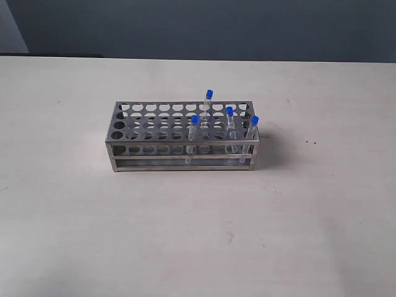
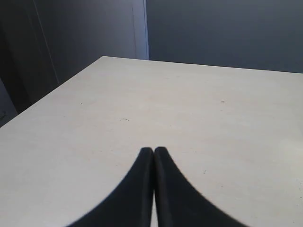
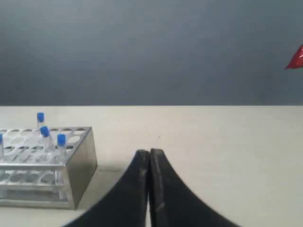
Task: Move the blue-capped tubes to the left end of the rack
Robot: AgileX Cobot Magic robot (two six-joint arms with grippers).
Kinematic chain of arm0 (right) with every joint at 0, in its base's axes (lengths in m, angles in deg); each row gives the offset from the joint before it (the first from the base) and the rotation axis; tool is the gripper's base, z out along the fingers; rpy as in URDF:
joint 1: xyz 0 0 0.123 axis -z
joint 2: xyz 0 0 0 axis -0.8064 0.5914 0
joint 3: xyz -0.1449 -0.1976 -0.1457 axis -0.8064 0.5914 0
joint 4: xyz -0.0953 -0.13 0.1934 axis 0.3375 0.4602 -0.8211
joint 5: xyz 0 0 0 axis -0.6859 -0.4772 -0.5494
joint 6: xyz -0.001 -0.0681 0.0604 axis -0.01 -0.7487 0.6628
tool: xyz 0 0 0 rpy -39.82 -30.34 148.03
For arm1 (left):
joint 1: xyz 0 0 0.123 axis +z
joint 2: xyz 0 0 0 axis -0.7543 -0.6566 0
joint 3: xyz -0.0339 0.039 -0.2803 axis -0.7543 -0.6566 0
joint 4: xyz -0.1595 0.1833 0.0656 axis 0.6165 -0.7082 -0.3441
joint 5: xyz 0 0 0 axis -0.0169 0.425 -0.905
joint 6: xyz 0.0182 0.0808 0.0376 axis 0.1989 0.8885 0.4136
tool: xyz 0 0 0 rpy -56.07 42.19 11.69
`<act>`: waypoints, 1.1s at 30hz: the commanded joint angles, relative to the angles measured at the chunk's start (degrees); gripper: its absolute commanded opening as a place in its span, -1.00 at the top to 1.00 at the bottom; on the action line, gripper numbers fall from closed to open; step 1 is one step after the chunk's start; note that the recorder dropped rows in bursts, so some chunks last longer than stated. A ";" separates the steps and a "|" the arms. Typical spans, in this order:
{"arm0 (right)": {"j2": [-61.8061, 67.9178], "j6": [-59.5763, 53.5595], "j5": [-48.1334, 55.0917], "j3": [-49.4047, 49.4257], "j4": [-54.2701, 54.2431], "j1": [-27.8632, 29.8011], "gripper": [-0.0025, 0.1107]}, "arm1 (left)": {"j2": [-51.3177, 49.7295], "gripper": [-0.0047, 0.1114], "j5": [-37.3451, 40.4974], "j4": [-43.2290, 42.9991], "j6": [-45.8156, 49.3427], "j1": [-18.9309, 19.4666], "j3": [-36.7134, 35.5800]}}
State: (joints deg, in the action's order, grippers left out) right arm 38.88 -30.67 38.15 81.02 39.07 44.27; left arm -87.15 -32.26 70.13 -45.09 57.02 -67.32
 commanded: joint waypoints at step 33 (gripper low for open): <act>7.52 -0.80 12.40 -15.07 -34.63 0.32 0.97 | -0.19 0.91 -0.67 0.31 -0.10 -0.26 -0.22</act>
State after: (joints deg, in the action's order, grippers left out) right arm 41.43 -27.51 43.62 71.22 -3.39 44.27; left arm -87.15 -32.26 70.13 -45.09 57.02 -67.32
